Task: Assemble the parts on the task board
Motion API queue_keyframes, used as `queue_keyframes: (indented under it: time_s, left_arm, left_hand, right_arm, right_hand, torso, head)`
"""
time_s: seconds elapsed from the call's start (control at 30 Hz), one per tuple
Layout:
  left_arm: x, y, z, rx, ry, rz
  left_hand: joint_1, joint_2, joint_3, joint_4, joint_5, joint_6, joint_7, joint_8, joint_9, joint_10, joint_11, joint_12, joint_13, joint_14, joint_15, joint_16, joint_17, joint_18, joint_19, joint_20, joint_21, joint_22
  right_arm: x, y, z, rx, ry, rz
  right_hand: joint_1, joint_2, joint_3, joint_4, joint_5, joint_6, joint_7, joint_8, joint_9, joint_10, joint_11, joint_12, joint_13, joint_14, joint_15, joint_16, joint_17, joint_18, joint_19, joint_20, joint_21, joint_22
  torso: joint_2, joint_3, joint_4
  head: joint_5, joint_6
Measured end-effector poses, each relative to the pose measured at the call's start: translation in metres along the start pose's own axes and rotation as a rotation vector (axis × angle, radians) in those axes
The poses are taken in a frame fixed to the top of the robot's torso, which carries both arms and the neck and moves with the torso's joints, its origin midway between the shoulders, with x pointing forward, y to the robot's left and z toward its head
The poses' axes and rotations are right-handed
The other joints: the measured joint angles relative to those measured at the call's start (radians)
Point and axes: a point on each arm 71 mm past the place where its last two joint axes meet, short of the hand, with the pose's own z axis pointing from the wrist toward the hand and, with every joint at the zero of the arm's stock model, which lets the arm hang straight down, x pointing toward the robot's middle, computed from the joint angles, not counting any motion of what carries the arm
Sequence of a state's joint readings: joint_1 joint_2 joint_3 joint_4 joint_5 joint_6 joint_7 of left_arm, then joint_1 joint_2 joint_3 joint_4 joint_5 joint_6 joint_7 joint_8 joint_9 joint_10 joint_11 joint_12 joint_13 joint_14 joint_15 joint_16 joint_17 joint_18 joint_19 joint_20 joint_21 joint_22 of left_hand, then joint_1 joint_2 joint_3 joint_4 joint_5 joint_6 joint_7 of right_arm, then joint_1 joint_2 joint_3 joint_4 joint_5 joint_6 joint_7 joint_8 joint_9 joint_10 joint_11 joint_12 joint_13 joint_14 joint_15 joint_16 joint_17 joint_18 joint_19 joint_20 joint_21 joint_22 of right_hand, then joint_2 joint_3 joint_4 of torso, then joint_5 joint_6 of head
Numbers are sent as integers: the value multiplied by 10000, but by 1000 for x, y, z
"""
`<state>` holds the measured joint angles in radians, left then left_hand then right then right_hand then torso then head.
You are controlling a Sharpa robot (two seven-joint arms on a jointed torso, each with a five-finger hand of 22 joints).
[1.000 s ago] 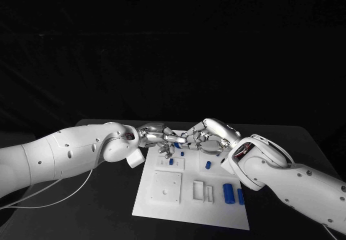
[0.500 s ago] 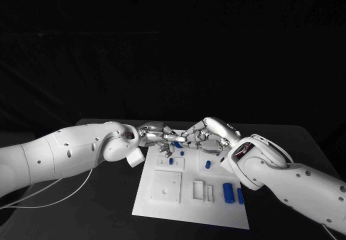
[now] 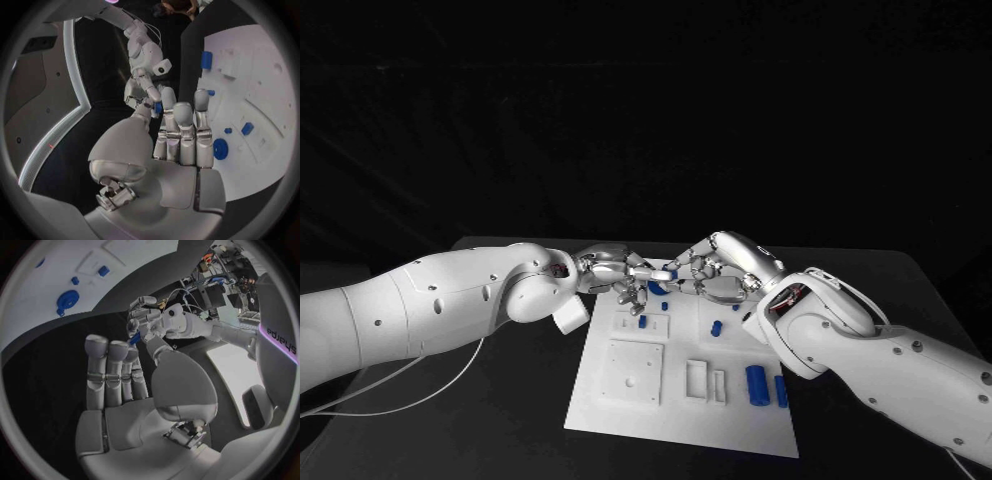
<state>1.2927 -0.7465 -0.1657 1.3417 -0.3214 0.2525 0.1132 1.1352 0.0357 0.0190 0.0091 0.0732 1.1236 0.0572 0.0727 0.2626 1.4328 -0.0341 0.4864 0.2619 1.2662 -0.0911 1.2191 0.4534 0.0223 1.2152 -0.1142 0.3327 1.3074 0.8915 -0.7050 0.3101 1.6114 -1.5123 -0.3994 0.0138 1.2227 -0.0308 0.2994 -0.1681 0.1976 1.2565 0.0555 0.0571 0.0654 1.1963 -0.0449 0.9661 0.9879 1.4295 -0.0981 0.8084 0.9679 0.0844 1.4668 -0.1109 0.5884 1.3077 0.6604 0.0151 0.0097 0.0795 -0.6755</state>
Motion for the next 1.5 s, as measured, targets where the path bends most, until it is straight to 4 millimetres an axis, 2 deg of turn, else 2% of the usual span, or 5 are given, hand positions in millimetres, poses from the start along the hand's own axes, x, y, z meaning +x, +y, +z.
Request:
queue_keyframes:
  time_s: [0.43, 0.5, 0.6, 1.07, 1.5]
  left_arm:
    - [-2, 1, -1, -32, -225, -147]
    - [-2, 1, -1, -42, -294, -154]
    - [-3, 1, -1, -47, -390, -175]
    - [-3, 0, 0, -16, -651, -290]
    - [-2, 0, 0, -18, -536, -343]
  left_hand:
    - [-216, 216, 91, 20, 113, 37, -38, 116, 85, -23, -22, 0, 1, 1, 1, 0, -18, 1, 0, 0, 0, -1]
    - [-220, 225, 154, -43, 465, 27, -28, 116, 87, -59, -12, 0, 1, 1, 1, 0, -24, 1, 36, 36, -12, -1]
    - [-194, 251, 166, -56, 720, -187, 55, 81, 34, -94, 22, 0, 1, -34, 36, 0, -34, 0, 36, 36, -40, 2]
    - [-55, 478, 343, -178, 639, -332, 96, 205, -208, -163, 22, 0, -6, -34, 36, 0, -43, 1, 36, 35, -80, 5]
    - [16, 409, 285, -315, 536, -286, 50, 310, -247, -162, 21, 0, -5, -56, 59, 0, -42, 2, 36, 35, -79, 4]
  right_arm:
    - [0, -1, -1, 152, -41, -75]
    - [0, -1, -1, 165, -40, -72]
    - [0, -2, -1, 193, -37, -45]
    - [0, -3, -1, 329, -33, 138]
    - [0, -5, -1, 484, -34, 177]
  right_hand:
    - [0, -1, -58, 52, 84, -3, -5, 0, 0, -2, 4, -42, 37, 0, 0, -2, 24, 1, -1, 1, 0, -1]
    - [0, -1, -56, 54, 137, -3, -6, 0, 0, -3, 4, -42, 37, 0, 0, -40, 24, 0, 0, 1, 0, -1]
    - [0, -2, -66, 125, 206, -4, -6, 0, 0, -4, 5, -42, 52, 0, 0, -40, 36, 0, -1, 2, 0, -1]
    - [-105, -107, -95, 155, 235, -4, -9, 4, 0, 10, 23, -41, 62, 0, 1, -40, 66, 1, -1, 3, 0, -2]
    - [-131, -133, -116, 242, 234, -3, -11, 39, 1, 8, 26, -105, 83, 0, 2, -40, 65, 1, -1, 3, 0, -2]
  torso:
    - [0, -3, -5]
    - [0, -2, -5]
    - [0, -3, -4]
    - [0, 1, -6]
    - [0, -5, -2]
  head:
    - [-5, -21]
    - [-5, -21]
    - [-5, -22]
    - [1, -31]
    - [-11, -38]
